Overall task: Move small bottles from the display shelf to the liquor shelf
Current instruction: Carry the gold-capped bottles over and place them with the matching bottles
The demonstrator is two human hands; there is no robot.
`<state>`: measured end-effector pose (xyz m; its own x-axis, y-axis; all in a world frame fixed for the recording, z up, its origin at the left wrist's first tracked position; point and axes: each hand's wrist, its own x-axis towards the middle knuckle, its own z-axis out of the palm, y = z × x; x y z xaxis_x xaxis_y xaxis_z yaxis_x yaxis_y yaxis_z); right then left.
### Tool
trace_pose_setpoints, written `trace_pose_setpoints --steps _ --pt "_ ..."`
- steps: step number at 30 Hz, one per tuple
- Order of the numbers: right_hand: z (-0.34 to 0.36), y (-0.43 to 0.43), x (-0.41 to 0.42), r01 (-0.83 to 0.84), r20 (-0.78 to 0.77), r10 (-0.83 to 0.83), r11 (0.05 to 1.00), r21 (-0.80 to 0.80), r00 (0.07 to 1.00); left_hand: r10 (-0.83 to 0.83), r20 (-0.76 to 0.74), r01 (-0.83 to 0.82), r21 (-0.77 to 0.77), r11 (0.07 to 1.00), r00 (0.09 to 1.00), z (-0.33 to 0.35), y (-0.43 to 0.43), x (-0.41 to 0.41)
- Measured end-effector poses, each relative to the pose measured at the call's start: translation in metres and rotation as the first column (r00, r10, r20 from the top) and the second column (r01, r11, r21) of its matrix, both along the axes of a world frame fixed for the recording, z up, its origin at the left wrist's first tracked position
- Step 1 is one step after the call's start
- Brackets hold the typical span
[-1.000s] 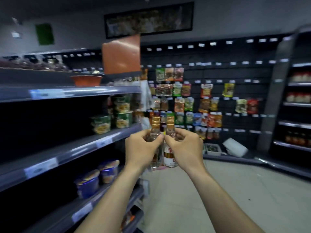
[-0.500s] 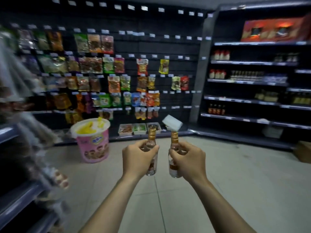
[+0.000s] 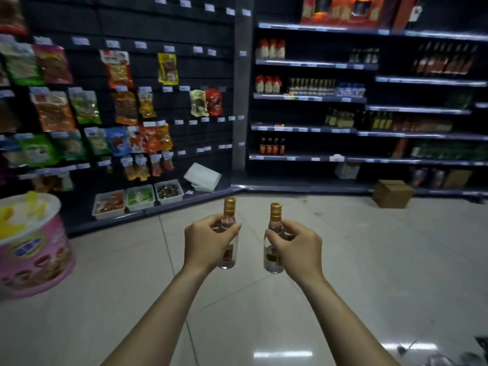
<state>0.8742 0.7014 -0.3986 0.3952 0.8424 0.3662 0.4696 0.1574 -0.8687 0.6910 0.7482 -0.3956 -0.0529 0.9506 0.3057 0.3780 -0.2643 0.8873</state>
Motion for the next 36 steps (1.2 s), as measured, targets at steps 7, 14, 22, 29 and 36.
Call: trace_pose_setpoints --steps 7,14,22,29,36 --pt "-0.007 0.150 0.111 0.002 -0.001 -0.002 1.000 0.009 1.000 -0.005 0.051 0.008 -0.051 0.999 0.999 -0.016 0.155 0.110" --pt "-0.006 0.307 0.232 0.038 -0.033 -0.038 0.999 0.002 0.999 -0.017 0.115 0.027 -0.086 0.996 0.993 -0.003 0.309 0.223" --pt "-0.034 0.487 0.356 0.112 0.004 -0.112 0.994 -0.008 0.994 -0.092 0.087 0.100 -0.093 0.991 0.992 -0.026 0.496 0.359" --pt "-0.022 0.664 0.476 0.168 0.031 -0.168 0.986 -0.005 0.985 -0.187 0.116 0.197 -0.085 0.977 0.975 -0.026 0.682 0.489" --pt "-0.006 0.807 0.610 0.216 -0.012 -0.217 0.976 -0.016 0.976 -0.240 0.082 0.246 -0.069 0.967 0.967 -0.008 0.841 0.620"
